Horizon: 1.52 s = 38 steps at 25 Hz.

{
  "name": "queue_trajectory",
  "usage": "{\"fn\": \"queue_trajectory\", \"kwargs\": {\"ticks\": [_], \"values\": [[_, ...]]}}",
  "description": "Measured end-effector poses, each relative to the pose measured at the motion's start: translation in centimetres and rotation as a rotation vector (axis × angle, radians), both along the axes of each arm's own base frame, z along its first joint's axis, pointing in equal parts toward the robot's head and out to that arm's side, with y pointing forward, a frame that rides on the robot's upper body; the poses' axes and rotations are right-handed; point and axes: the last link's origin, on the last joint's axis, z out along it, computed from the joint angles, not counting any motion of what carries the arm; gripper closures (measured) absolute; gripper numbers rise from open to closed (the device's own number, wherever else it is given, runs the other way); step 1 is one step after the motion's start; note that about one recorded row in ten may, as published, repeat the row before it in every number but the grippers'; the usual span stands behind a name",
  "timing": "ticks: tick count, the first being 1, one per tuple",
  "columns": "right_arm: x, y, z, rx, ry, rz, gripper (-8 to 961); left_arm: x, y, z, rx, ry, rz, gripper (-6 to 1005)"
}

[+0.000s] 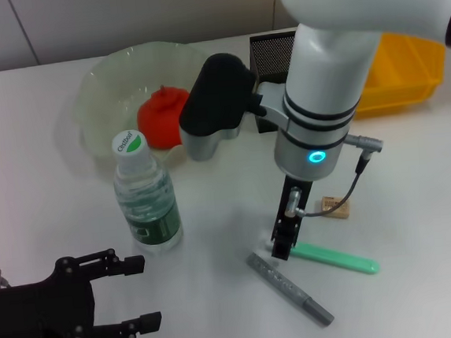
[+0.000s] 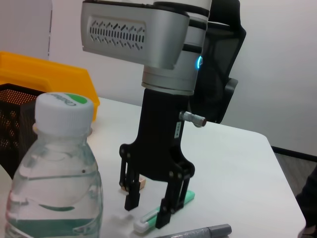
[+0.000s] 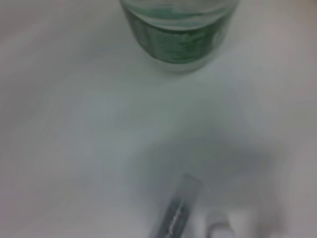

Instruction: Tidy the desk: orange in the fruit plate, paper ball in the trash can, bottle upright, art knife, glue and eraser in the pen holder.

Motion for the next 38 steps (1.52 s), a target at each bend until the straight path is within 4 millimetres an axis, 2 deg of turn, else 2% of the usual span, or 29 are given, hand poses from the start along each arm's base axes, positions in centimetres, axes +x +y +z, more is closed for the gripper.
{"fn": "queue_trajectory", "kwargs": {"ticks": [16, 26, 28, 35, 38], "values": [[0.02, -0.64, -0.89, -0.016, -0.033, 0.027, 437, -0.07, 0.12, -0.06, 0.007, 0.006, 0.004, 212], [0.34, -0.57, -0.98, -0.009, -0.035, 0.02, 654, -0.08, 0.16, -0.05, 0.01, 0.006, 0.005, 216], [0.56, -0.53, -0.98, -0.007, -0.039, 0.014, 723, -0.05, 0.17, -0.04, 0.012, 0.004, 0.005, 216], [0.44, -0.49, -1.01, -0.006, -0.036, 0.019, 722, -0.01, 0.21, 0.0, 0.014, 0.002, 0.004, 216], [0.27, -0.59, -0.94, -0.012, -0.029, 0.022, 771, -0.01, 0.22, 0.02, 0.015, 0.002, 0.004, 216]]}}
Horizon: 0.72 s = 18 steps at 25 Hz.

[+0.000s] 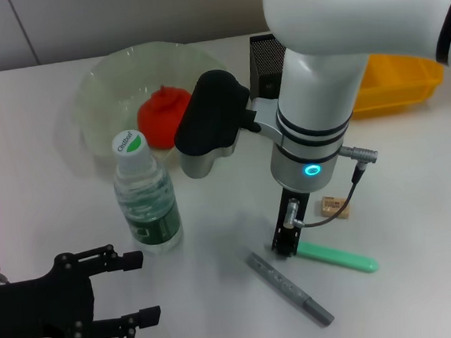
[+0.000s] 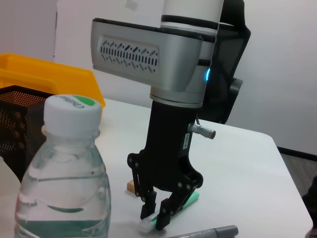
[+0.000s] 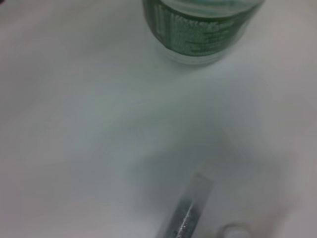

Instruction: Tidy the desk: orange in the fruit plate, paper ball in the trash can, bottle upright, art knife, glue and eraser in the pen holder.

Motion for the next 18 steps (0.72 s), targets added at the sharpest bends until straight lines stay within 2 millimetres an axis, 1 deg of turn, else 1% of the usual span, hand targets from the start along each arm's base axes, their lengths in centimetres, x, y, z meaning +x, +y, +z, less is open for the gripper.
{"fn": "queue_trajectory", "kwargs": {"ticks": [2, 4, 7, 9, 10, 11, 15, 16, 18], "values": [[-0.1, 0.0, 0.1, -0.001, 0.005, -0.001, 787, 0.0, 0.0, 0.0, 0.001, -0.001, 0.001, 216], [-0.4, 0.1, 0.8, 0.005, 0.026, -0.01, 786, 0.0, 0.0, 0.1, 0.004, -0.002, 0.002, 216], [-1.0, 0.9, 3.2, 0.049, 0.082, -0.027, 786, 0.0, 0.0, 0.1, 0.005, -0.003, 0.004, 216], [-1.4, 1.8, 5.6, 0.106, 0.129, -0.024, 786, 0.0, 0.0, 0.1, 0.005, -0.003, 0.003, 216], [-1.9, 3.0, 8.7, 0.197, 0.194, -0.006, 786, 0.0, 0.0, 0.1, 0.005, -0.004, 0.003, 216], [-1.9, 3.0, 8.7, 0.197, 0.194, -0.006, 786, 0.0, 0.0, 0.1, 0.006, -0.004, 0.003, 216], [-2.1, 4.7, 15.2, 0.4, 0.326, 0.042, 786, 0.1, 0.1, 0.1, 0.007, -0.005, 0.001, 216], [-2.0, 4.9, 16.5, 0.444, 0.362, 0.06, 785, 0.1, 0.1, 0.1, 0.007, -0.005, 0.001, 216], [-1.8, 5.2, 18.4, 0.506, 0.451, 0.103, 785, 0.1, 0.1, 0.1, 0.008, -0.008, 0.0, 215]]}}
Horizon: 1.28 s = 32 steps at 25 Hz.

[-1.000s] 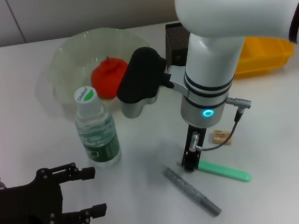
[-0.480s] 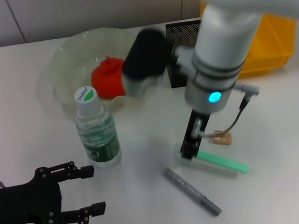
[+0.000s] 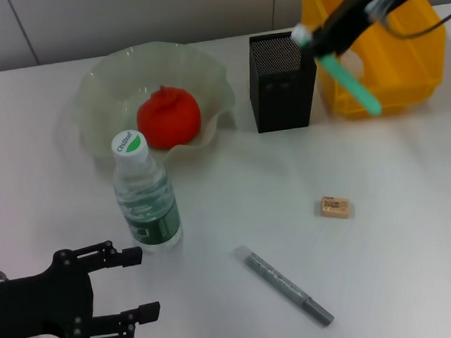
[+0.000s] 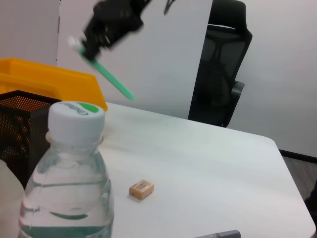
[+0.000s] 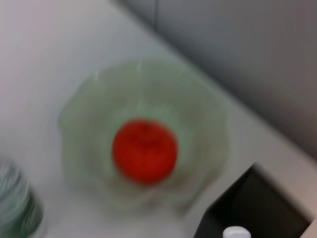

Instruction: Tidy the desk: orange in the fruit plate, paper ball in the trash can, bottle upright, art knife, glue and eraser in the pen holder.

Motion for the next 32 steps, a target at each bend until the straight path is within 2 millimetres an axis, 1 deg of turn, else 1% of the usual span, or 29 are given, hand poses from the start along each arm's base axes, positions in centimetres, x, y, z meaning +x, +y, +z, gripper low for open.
{"fn": "queue_trajectory", "kwargs": {"ticks": [2, 3, 7, 8, 11, 12, 13, 17, 21, 22, 32], "values": [[0.6, 0.1, 1.4, 0.068, 0.105, 0.07, 785, 0.1, 0.0, -0.1, -0.001, -0.003, -0.001, 215], [0.6, 0.1, 1.4, 0.068, 0.105, 0.07, 785, 0.1, 0.0, -0.1, -0.001, -0.003, -0.001, 215], [1.5, 0.3, 1.9, 0.163, 0.25, 0.195, 781, 0.2, 0.1, 0.0, 0.005, -0.015, 0.0, 215], [1.5, 0.3, 1.9, 0.163, 0.25, 0.195, 777, 0.2, 0.1, 0.0, 0.005, -0.015, 0.0, 215], [2.4, 0.7, 1.5, 0.202, 0.288, 0.237, 764, 0.4, 0.2, 0.1, 0.009, -0.024, 0.003, 215], [3.1, 1.1, 1.0, 0.216, 0.314, 0.264, 760, 0.4, 0.2, 0.1, 0.009, -0.024, 0.003, 215], [3.1, 1.1, 1.0, 0.216, 0.314, 0.264, 756, 0.4, 0.2, 0.0, 0.009, -0.024, 0.004, 215], [4.7, 2.0, -0.6, 0.23, 0.362, 0.308, 740, 0.4, 0.2, -0.2, 0.004, -0.03, 0.008, 215], [5.3, 2.5, -1.4, 0.247, 0.367, 0.331, 723, 0.5, 0.3, -0.2, 0.005, -0.03, 0.009, 215], [5.7, 2.8, -1.8, 0.257, 0.357, 0.341, 719, 0.5, 0.3, -0.2, 0.005, -0.03, 0.009, 215], [7.0, 3.7, -3.7, 0.279, 0.374, 0.354, 678, 0.4, 0.3, -0.5, 0.0, -0.035, 0.021, 215]]}}
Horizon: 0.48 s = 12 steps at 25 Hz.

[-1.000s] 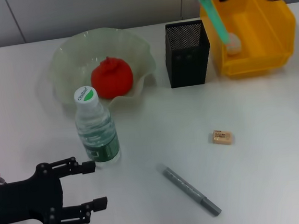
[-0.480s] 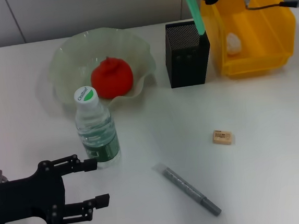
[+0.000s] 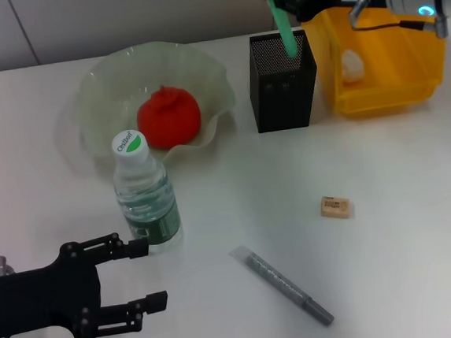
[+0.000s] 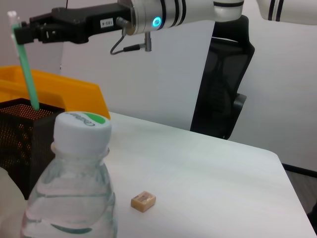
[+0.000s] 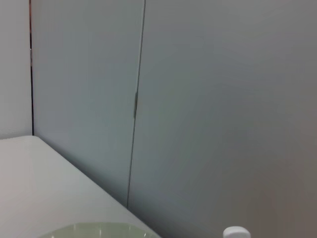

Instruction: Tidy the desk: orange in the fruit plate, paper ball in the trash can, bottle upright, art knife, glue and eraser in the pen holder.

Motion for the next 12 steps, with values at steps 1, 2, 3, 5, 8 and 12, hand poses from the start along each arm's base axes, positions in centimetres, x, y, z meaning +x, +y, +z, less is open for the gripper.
{"fn": "queue_trajectory", "kwargs": {"ticks": [1, 2, 3, 5, 8, 12], "values": [[0.12, 0.05, -0.28, -0.005, 0.0, -0.005, 674, 0.04, 0.05, 0.0, 0.0, 0.0, -0.001, 215], [0.21, 0.12, -0.46, -0.007, 0.0, -0.01, 670, 0.06, 0.08, 0.01, 0.0, 0.0, -0.002, 215], [0.29, 0.2, -0.64, -0.009, 0.0, -0.016, 666, 0.09, 0.12, 0.02, 0.0, 0.001, -0.003, 215], [0.51, 0.3, -0.85, -0.008, -0.003, -0.028, 658, 0.12, 0.16, 0.02, 0.0, 0.001, -0.004, 215], [0.67, 0.35, -0.95, -0.008, -0.003, -0.037, 645, 0.11, 0.17, 0.02, 0.001, 0.001, -0.004, 215], [0.66, 0.37, -0.93, -0.008, 0.001, -0.042, 586, 0.1, 0.28, 0.01, 0.004, 0.005, -0.002, 215]]}}
